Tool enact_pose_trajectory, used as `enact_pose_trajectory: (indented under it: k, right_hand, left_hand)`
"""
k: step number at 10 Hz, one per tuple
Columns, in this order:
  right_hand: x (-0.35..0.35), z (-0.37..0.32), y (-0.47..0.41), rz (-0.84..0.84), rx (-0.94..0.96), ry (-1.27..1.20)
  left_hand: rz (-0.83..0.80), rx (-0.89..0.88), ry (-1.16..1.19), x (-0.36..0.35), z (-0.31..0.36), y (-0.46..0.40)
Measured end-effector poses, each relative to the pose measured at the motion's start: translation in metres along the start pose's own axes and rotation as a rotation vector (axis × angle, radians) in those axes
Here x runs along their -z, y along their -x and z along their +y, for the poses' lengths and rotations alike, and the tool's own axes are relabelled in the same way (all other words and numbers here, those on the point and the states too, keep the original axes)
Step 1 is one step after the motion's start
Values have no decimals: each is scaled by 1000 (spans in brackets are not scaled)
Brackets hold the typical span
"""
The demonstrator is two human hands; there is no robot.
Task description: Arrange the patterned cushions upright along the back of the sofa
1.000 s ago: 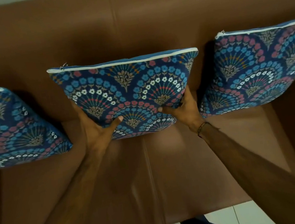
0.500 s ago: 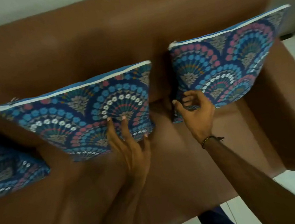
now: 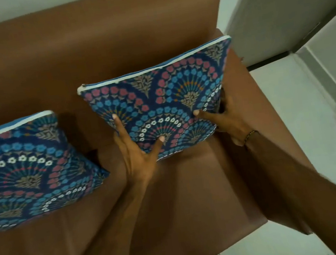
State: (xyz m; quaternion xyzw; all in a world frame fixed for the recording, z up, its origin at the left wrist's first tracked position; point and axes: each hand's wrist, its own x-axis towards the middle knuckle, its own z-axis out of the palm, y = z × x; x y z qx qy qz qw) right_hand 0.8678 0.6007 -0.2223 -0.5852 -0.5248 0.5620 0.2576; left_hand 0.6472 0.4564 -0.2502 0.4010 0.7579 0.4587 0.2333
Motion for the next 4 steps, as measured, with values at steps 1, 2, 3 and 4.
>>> enact_pose_trajectory:
  k: [1, 2, 3, 4]
  right_hand:
    - [3, 7, -17, -1, 8, -46]
    - [-1, 10, -13, 80, 13, -105]
    - [-12, 3, 10, 253, 9, -48]
    - [-21, -11, 32, 267, 79, 99]
  left_hand:
    - [20, -20, 4, -19, 2, 2]
    - [-20, 24, -3, -22, 12, -1]
    - [-117, 52, -29, -12, 15, -6]
    - [-106, 19, -166, 11, 12, -3]
